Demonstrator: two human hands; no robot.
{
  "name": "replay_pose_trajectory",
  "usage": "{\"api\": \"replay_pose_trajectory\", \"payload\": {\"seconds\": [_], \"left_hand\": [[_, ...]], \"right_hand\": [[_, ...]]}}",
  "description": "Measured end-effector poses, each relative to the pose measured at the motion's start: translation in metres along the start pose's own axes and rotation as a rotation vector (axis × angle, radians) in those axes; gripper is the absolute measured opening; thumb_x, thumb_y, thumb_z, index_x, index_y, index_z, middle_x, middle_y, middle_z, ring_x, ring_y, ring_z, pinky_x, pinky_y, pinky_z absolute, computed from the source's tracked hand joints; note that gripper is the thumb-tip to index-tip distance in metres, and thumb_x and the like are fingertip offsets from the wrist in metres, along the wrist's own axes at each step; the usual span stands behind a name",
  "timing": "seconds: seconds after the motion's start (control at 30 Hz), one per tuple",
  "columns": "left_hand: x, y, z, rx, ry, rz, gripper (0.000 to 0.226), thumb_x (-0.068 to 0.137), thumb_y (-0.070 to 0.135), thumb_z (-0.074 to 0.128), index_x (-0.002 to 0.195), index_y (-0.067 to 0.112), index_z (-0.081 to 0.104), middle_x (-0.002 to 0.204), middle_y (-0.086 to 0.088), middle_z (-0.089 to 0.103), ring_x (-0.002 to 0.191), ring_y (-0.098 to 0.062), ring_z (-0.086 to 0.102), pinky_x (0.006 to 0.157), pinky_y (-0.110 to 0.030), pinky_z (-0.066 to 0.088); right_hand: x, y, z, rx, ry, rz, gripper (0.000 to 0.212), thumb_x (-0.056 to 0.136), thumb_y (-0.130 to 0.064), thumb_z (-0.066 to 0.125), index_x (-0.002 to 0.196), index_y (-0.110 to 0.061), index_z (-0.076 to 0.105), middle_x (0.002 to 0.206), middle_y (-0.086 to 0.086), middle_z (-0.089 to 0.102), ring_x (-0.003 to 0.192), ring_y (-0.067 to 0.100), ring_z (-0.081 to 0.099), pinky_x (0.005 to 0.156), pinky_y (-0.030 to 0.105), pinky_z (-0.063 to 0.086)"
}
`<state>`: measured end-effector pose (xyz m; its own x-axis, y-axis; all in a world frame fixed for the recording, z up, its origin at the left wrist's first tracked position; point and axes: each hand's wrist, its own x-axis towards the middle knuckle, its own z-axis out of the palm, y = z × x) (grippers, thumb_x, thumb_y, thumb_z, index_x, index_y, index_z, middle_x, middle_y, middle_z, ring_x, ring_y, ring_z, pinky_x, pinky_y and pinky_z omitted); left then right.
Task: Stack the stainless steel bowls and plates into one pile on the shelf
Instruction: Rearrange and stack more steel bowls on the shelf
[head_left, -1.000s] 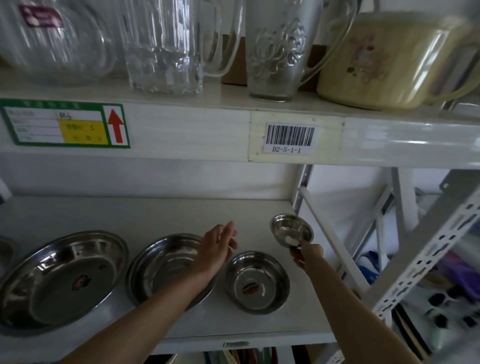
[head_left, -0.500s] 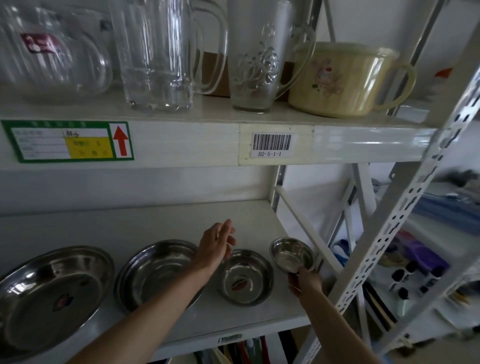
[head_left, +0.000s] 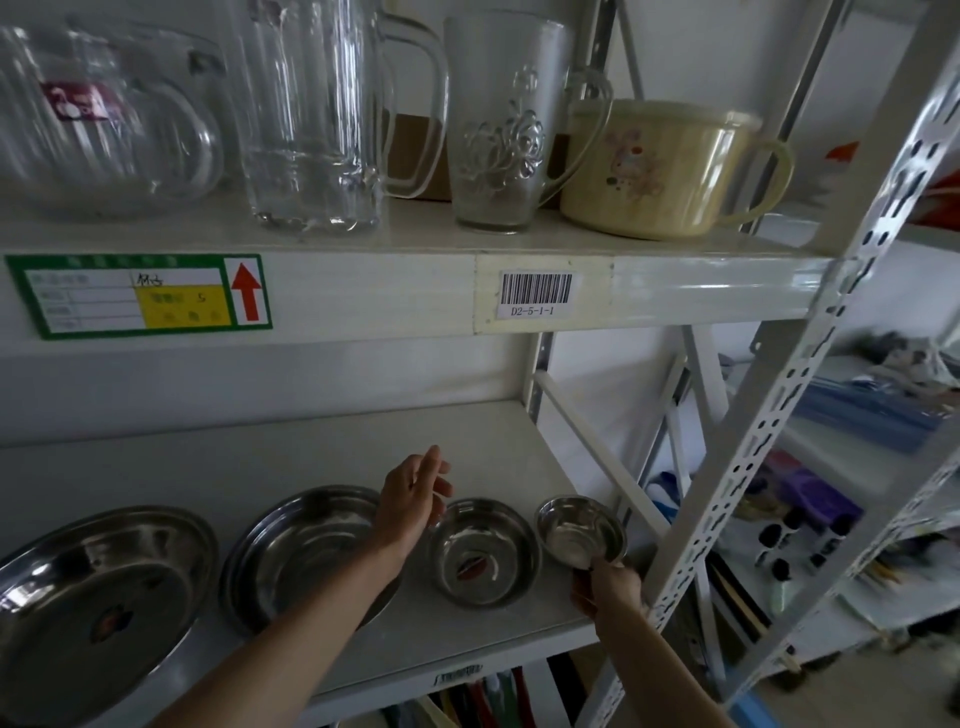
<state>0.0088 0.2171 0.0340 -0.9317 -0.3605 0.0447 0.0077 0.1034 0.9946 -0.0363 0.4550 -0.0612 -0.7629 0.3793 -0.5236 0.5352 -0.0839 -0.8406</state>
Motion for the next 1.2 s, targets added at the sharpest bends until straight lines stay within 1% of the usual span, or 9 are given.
{"api": "replay_pose_trajectory", "payload": {"seconds": [0.1, 0.2, 0.37, 0.47, 0.63, 0.83, 0.93, 1.1, 1.2], "left_hand": [[-0.003, -0.004, -0.007, -0.013, 0.002, -0.025, 0.044, 0.098, 0.042, 0.041, 0.102, 0.003, 0.061, 0.076, -0.007, 0.062, 0.059, -0.014, 0.056, 0.052, -0.019, 0.047], [-0.007, -0.008, -0.012, -0.023, 0.012, -0.033, 0.042, 0.099, 0.04, 0.041, 0.102, 0.003, 0.061, 0.076, -0.007, 0.062, 0.059, -0.014, 0.056, 0.051, -0.018, 0.047], [-0.012, -0.011, -0.017, -0.031, 0.023, -0.054, 0.041, 0.099, 0.04, 0.041, 0.102, 0.004, 0.062, 0.077, -0.006, 0.062, 0.063, -0.015, 0.057, 0.056, -0.022, 0.047], [-0.014, -0.009, -0.018, -0.028, 0.014, -0.054, 0.041, 0.098, 0.041, 0.041, 0.101, 0.006, 0.062, 0.079, -0.007, 0.062, 0.065, -0.016, 0.057, 0.058, -0.023, 0.048], [-0.016, -0.005, -0.014, -0.03, 0.014, -0.042, 0.04, 0.099, 0.04, 0.042, 0.1, 0.006, 0.062, 0.079, -0.008, 0.062, 0.063, -0.015, 0.056, 0.055, -0.021, 0.047], [-0.018, -0.002, -0.012, -0.046, 0.018, -0.03, 0.038, 0.099, 0.039, 0.042, 0.097, 0.006, 0.062, 0.075, -0.007, 0.062, 0.061, -0.015, 0.055, 0.051, -0.018, 0.047], [-0.019, 0.001, -0.015, -0.068, 0.027, -0.022, 0.039, 0.099, 0.037, 0.042, 0.099, 0.003, 0.061, 0.074, -0.007, 0.061, 0.059, -0.016, 0.055, 0.048, -0.016, 0.047], [-0.017, 0.0, -0.031, -0.084, 0.083, -0.04, 0.044, 0.099, 0.038, 0.044, 0.101, -0.002, 0.062, 0.073, -0.009, 0.062, 0.056, -0.017, 0.054, 0.052, -0.026, 0.045], [-0.019, -0.001, -0.045, -0.062, 0.138, -0.038, 0.042, 0.1, 0.034, 0.043, 0.101, -0.003, 0.062, 0.07, -0.008, 0.062, 0.049, -0.009, 0.056, 0.045, -0.018, 0.045]], "right_hand": [[-0.001, 0.004, -0.001, -0.074, 0.022, -0.021, 0.014, 0.093, -0.014, 0.051, 0.091, -0.001, 0.057, 0.079, 0.018, 0.059, 0.083, 0.036, 0.06, 0.074, 0.046, 0.054], [-0.002, 0.007, -0.002, -0.1, 0.028, -0.038, 0.016, 0.094, -0.017, 0.052, 0.094, -0.002, 0.057, 0.076, 0.015, 0.057, 0.086, 0.035, 0.059, 0.077, 0.045, 0.053], [-0.003, 0.008, -0.005, -0.1, 0.028, -0.034, 0.034, 0.094, -0.026, 0.059, 0.066, -0.007, 0.052, 0.071, 0.014, 0.056, 0.088, 0.039, 0.06, 0.086, 0.053, 0.054], [-0.006, 0.011, -0.01, -0.078, 0.03, -0.02, 0.038, 0.092, -0.03, 0.06, 0.065, -0.004, 0.054, 0.069, 0.018, 0.059, 0.083, 0.041, 0.066, 0.083, 0.055, 0.056], [-0.002, 0.016, -0.02, 0.034, -0.005, -0.007, 0.041, 0.094, -0.027, 0.059, 0.063, -0.001, 0.053, 0.06, 0.018, 0.057, 0.055, 0.026, 0.055, 0.064, 0.038, 0.05], [-0.016, 0.01, -0.025, -0.018, 0.171, -0.111, 0.046, 0.093, -0.045, 0.049, 0.096, -0.001, 0.06, 0.074, 0.013, 0.055, 0.069, 0.027, 0.054, 0.064, 0.038, 0.046], [-0.032, -0.011, -0.018, -0.004, 0.157, -0.211, 0.041, 0.096, -0.042, 0.045, 0.088, -0.004, 0.058, 0.069, 0.01, 0.051, 0.07, 0.027, 0.053, 0.066, 0.038, 0.045], [-0.05, -0.048, 0.015, 0.004, 0.056, -0.355, 0.037, 0.097, -0.041, 0.046, 0.074, -0.013, 0.052, 0.072, 0.009, 0.056, 0.07, 0.024, 0.055, 0.07, 0.041, 0.048], [-0.062, -0.061, 0.044, -0.05, -0.03, -0.4, 0.04, 0.098, -0.042, 0.044, 0.077, -0.01, 0.056, 0.069, 0.009, 0.053, 0.065, 0.023, 0.051, 0.066, 0.039, 0.046]]}}
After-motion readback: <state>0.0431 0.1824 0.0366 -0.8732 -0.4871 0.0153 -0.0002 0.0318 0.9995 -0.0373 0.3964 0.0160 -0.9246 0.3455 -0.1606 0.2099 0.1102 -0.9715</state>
